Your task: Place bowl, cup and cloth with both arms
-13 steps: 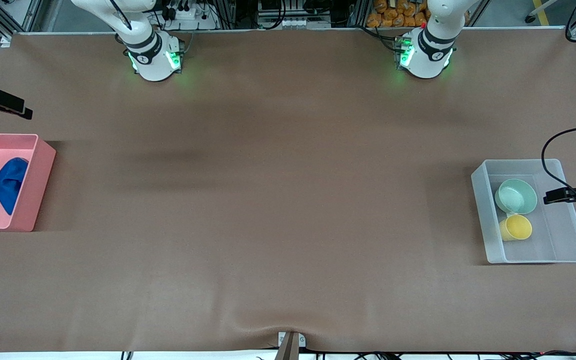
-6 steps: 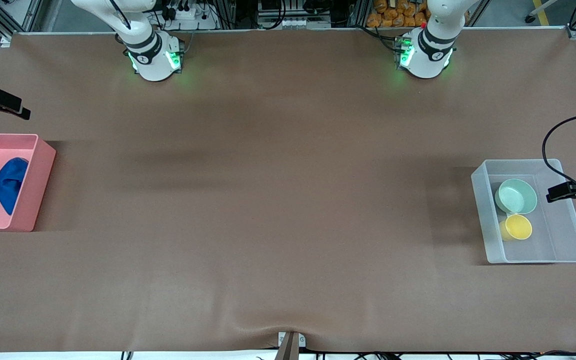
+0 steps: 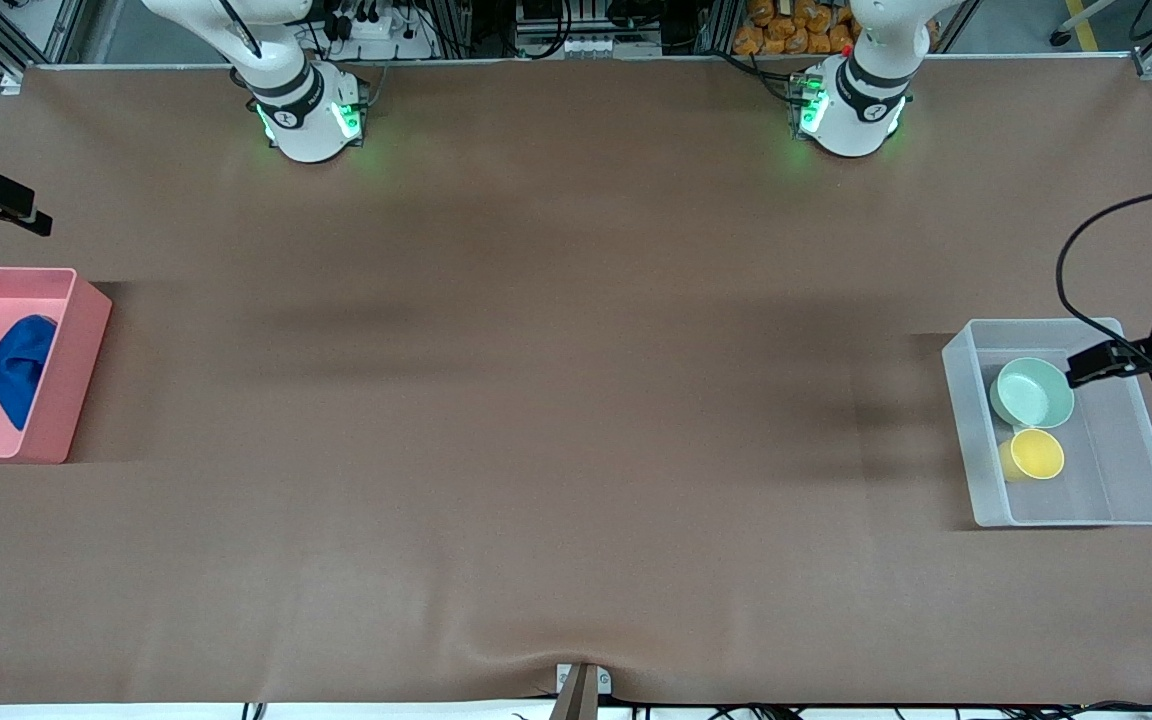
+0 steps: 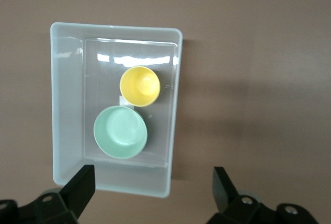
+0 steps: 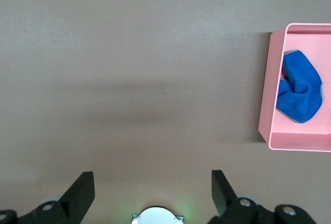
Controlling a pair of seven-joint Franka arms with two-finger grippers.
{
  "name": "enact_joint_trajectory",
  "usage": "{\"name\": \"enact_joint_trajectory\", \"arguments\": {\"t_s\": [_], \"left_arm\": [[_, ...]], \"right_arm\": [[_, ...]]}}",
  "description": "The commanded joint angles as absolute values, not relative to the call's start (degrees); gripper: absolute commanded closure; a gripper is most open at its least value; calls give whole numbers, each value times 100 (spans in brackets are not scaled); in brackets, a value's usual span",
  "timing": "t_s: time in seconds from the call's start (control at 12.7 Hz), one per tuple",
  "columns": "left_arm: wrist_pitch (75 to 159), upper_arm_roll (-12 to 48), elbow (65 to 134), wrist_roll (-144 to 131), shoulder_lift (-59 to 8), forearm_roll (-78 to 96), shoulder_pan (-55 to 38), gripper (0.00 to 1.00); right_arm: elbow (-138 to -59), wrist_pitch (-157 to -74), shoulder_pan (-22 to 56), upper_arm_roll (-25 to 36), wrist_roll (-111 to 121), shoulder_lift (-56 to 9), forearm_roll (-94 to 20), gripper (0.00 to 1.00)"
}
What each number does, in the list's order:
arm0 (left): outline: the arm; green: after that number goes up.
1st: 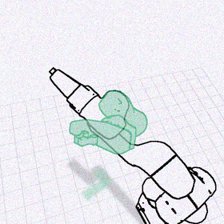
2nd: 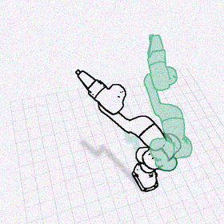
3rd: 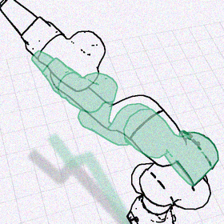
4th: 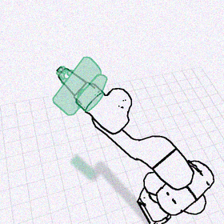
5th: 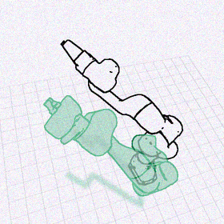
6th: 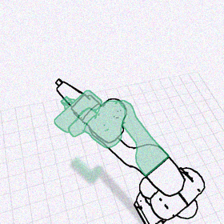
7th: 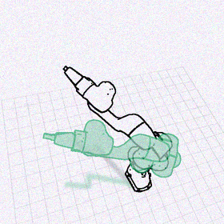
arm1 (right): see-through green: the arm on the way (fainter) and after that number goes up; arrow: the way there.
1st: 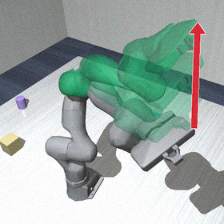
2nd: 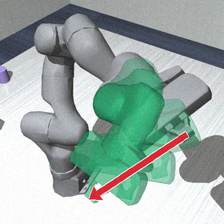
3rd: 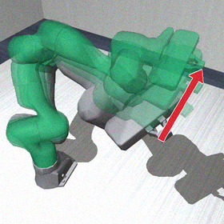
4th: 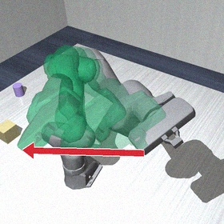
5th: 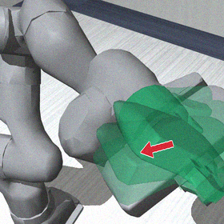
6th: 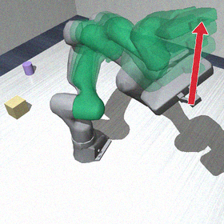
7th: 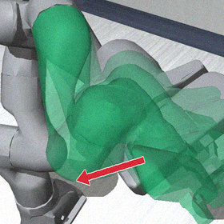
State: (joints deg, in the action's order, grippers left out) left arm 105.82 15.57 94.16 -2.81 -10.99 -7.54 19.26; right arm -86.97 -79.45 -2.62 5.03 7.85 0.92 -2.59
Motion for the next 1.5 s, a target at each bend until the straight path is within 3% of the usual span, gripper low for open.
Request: {"name": "enact_joint_trajectory", "arguments": {"t_s": [0.0, 0.47, 1.42], "left_arm": [[10197, 661, 9501, -597, -486, -310, 943, 0], [9466, 35, 9519, -1062, 395, 96, 114, 0], [9264, 18, 9483, -536, 510, 70, -149, 0]], "right_arm": [[-8640, -7937, -211, 483, 853, 97, -159, 0], [-8648, -7937, -193, 475, 853, 97, -132, 0], [-8675, -7910, -202, 483, 932, 97, -132, 0]]}}
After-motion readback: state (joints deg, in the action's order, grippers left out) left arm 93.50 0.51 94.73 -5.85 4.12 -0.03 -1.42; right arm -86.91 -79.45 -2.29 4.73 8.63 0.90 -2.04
